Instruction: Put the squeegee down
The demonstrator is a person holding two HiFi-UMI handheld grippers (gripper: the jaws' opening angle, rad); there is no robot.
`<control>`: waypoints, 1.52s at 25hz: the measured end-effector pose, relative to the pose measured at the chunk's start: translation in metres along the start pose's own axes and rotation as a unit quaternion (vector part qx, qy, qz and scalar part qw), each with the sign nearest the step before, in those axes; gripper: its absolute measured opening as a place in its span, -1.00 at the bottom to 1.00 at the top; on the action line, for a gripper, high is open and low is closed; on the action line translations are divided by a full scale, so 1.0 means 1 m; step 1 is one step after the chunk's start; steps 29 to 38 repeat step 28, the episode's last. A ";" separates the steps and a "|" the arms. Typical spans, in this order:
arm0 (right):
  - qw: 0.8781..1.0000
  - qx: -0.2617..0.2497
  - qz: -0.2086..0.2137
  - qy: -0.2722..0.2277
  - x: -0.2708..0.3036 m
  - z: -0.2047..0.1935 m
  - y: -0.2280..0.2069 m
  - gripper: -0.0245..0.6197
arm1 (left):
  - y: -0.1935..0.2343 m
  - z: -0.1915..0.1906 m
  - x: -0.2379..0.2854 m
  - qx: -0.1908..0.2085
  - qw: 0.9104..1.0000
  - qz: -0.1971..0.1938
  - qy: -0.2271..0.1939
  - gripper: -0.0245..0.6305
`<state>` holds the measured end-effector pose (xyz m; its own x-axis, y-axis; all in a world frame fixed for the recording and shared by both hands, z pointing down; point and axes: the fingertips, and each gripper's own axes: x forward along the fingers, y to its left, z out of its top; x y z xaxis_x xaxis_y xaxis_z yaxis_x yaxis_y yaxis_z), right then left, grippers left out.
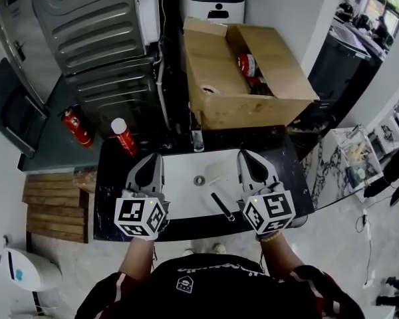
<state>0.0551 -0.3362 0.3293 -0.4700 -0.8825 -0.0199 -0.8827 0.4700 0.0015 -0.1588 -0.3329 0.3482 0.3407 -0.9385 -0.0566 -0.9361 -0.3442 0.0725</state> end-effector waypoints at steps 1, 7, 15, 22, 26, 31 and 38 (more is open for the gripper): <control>1.000 0.001 -0.001 0.002 0.000 -0.001 -0.001 -0.80 | -0.002 -0.001 0.001 -0.001 1.000 -0.002 0.001 -0.88; 1.000 -0.006 -0.004 0.006 0.000 -0.002 -0.001 -0.81 | -0.008 -0.001 0.004 -0.002 1.000 -0.010 0.003 -0.88; 1.000 -0.005 0.004 0.004 0.001 -0.001 0.002 -0.81 | -0.009 0.001 0.005 -0.001 1.000 -0.010 0.000 -0.88; 1.000 -0.005 0.012 0.002 0.001 0.000 0.005 -0.81 | -0.010 0.002 0.005 -0.001 1.000 -0.009 -0.001 -0.88; 1.000 -0.007 0.016 0.001 0.001 0.002 0.007 -0.81 | -0.013 0.004 0.006 0.004 1.000 -0.012 -0.002 -0.88; 1.000 -0.009 0.018 0.000 0.001 0.003 0.008 -0.81 | -0.015 0.005 0.007 0.006 1.000 -0.014 -0.003 -0.88; 1.000 -0.009 0.018 0.000 0.001 0.003 0.008 -0.81 | -0.015 0.005 0.007 0.006 1.000 -0.014 -0.003 -0.88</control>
